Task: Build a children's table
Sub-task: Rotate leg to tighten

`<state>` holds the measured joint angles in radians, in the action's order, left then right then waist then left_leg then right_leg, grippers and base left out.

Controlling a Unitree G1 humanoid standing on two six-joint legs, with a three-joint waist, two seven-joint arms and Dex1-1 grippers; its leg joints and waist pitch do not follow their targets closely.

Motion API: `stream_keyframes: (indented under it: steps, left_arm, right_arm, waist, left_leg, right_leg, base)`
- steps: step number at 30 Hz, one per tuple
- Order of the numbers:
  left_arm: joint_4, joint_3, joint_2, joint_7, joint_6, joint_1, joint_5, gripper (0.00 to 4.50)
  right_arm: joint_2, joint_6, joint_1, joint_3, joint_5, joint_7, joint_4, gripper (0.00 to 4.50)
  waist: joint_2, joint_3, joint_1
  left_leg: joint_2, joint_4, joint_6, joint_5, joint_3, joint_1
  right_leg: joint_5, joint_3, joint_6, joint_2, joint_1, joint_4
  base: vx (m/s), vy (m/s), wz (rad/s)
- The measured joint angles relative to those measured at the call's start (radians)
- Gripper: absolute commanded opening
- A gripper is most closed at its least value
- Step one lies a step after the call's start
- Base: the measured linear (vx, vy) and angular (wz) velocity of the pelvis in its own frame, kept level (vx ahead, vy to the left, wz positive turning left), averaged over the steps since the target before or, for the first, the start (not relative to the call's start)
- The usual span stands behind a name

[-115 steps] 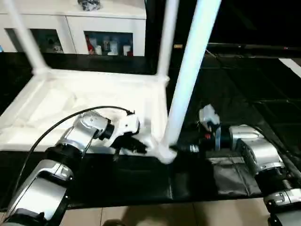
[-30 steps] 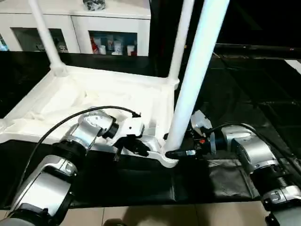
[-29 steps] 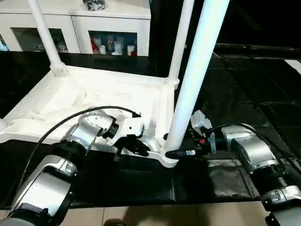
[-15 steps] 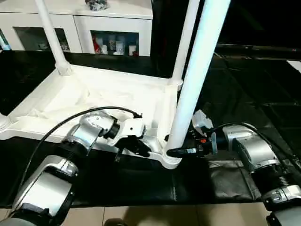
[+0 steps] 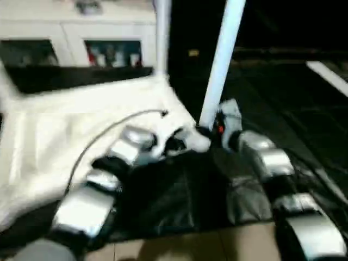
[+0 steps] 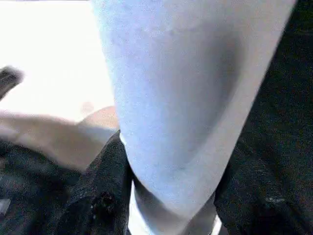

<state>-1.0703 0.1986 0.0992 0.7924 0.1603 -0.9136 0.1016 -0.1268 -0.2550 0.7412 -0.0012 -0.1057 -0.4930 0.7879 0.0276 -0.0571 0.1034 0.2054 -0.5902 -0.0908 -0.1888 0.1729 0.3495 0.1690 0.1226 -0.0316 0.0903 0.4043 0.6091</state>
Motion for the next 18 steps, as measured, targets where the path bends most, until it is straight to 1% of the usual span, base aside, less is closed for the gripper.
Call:
stream_keyframes:
  steps: [2,4,6,7,8,9,12,13,14,15,16,17,18]
  left_arm:
    - [-0.013,-0.018,-0.018,-0.045,0.009,-0.011,-0.002,0.0]
    - [-0.015,-0.026,-0.021,-0.056,0.01,-0.013,-0.002,0.0]
    - [-0.015,-0.024,-0.02,-0.057,0.004,-0.014,0.003,0.0]
    - [-0.015,-0.019,-0.018,-0.056,-0.006,-0.014,0.01,0.0]
    - [-0.015,-0.013,-0.014,-0.054,-0.014,-0.014,0.012,0.0]
    - [-0.015,-0.005,-0.01,-0.051,-0.021,-0.014,0.013,0.0]
    - [-0.016,0.014,0.01,-0.021,-0.055,-0.011,0.024,0.0]
    - [-0.015,0.017,0.021,-0.007,-0.073,-0.007,0.03,0.0]
    - [-0.015,0.019,0.033,0.013,-0.092,-0.002,0.032,0.0]
    - [-0.013,0.021,0.044,0.038,-0.112,0.004,0.031,0.0]
    - [-0.009,0.026,0.061,0.081,-0.136,0.011,0.031,0.0]
    - [-0.002,0.034,0.077,0.118,-0.157,0.017,0.031,0.0]
    - [0.002,0.036,0.095,0.147,-0.176,0.023,0.031,0.0]
  right_arm:
    - [0.02,0.021,0.026,-0.002,0.023,0.069,0.033,1.96]
    - [0.027,0.049,0.036,-0.007,0.031,0.081,0.056,2.64]
    - [0.033,0.066,0.036,-0.007,0.037,0.079,0.064,2.63]
    - [0.033,0.071,0.035,-0.007,0.037,0.073,0.066,2.84]
    - [0.033,0.074,0.035,-0.007,0.037,0.07,0.066,2.84]
    - [0.033,0.077,0.033,-0.007,0.037,0.065,0.065,3.0]
    - [0.031,0.103,0.009,-0.007,0.034,0.02,0.051,3.22]
    - [0.024,0.114,0.001,-0.006,0.033,-0.008,0.046,3.22]
    - [0.009,0.123,-0.013,-0.002,0.026,-0.046,0.035,3.46]
    - [-0.007,0.134,-0.033,0.001,0.015,-0.095,0.017,3.55]
    - [-0.03,0.143,-0.06,0.007,-0.003,-0.168,-0.009,3.55]
    - [-0.052,0.148,-0.085,0.014,-0.017,-0.231,-0.035,3.74]
    - [-0.065,0.149,-0.1,0.021,-0.025,-0.281,-0.049,3.74]
  waist:
    - [0.0,0.0,0.0]
    - [0.0,0.0,0.001]
    - [0.0,0.0,0.0]
    - [0.0,0.0,-0.001]
    - [0.001,-0.001,-0.002]
    - [0.001,-0.001,-0.002]
    - [0.002,-0.001,-0.002]
    - [0.002,-0.001,-0.001]
    - [0.002,-0.001,0.001]
    - [0.002,-0.001,0.004]
    - [0.003,-0.002,0.007]
    - [0.003,-0.002,0.01]
    - [0.003,-0.002,0.011]
  left_leg:
    - [0.0,0.004,0.0,0.0,0.0,0.001]
    - [0.0,0.005,0.002,-0.001,0.0,0.001]
    - [0.0,0.005,0.005,-0.001,0.001,0.001]
    - [0.0,0.004,0.006,-0.001,0.001,0.001]
    - [0.0,0.004,0.006,-0.001,0.001,0.001]
    - [0.0,0.004,0.006,-0.001,0.001,0.001]
    - [0.0,0.005,0.005,-0.001,0.001,0.001]
    - [0.0,0.004,0.005,-0.001,0.001,0.001]
    - [0.0,0.004,0.005,-0.001,0.001,0.001]
    - [0.0,0.004,0.005,-0.001,0.001,0.001]
    - [0.001,0.004,0.005,-0.001,0.001,0.001]
    - [0.001,0.004,0.006,-0.002,0.001,0.001]
    - [0.001,0.004,0.006,-0.001,0.001,0.001]
  right_leg:
    - [0.0,0.0,-0.005,0.0,0.002,0.0]
    - [0.002,0.0,-0.006,-0.001,0.002,0.0]
    - [0.003,0.0,-0.006,0.0,0.002,0.0]
    - [0.003,0.0,-0.006,0.0,0.002,0.0]
    - [0.003,0.0,-0.006,0.0,0.002,0.0]
    - [0.003,0.0,-0.006,0.0,0.002,0.0]
    - [0.003,0.0,-0.006,0.0,0.002,0.001]
    - [0.003,0.0,-0.006,0.0,0.002,0.001]
    - [0.003,0.0,-0.006,0.0,0.002,0.001]
    - [0.003,0.0,-0.006,0.0,0.002,0.0]
    - [0.003,0.0,-0.006,0.0,0.002,0.0]
    - [0.003,0.0,-0.006,0.0,0.002,0.0]
    - [0.003,0.0,-0.006,0.0,0.002,0.0]
  base:
    - [0.0,0.0,0.0]
    - [0.0,0.0,0.0]
    - [0.0,0.0,0.0]
    - [0.0,0.0,0.0]
    - [0.0,0.0,0.0]
    - [0.0,0.0,0.0]
    - [0.0,0.0,0.0]
    - [0.0,0.0,0.0]
    - [0.0,0.0,0.0]
    - [0.0,0.0,0.0]
    - [0.0,0.0,0.0]
    - [0.0,0.0,0.0]
    - [0.0,0.0,0.0]
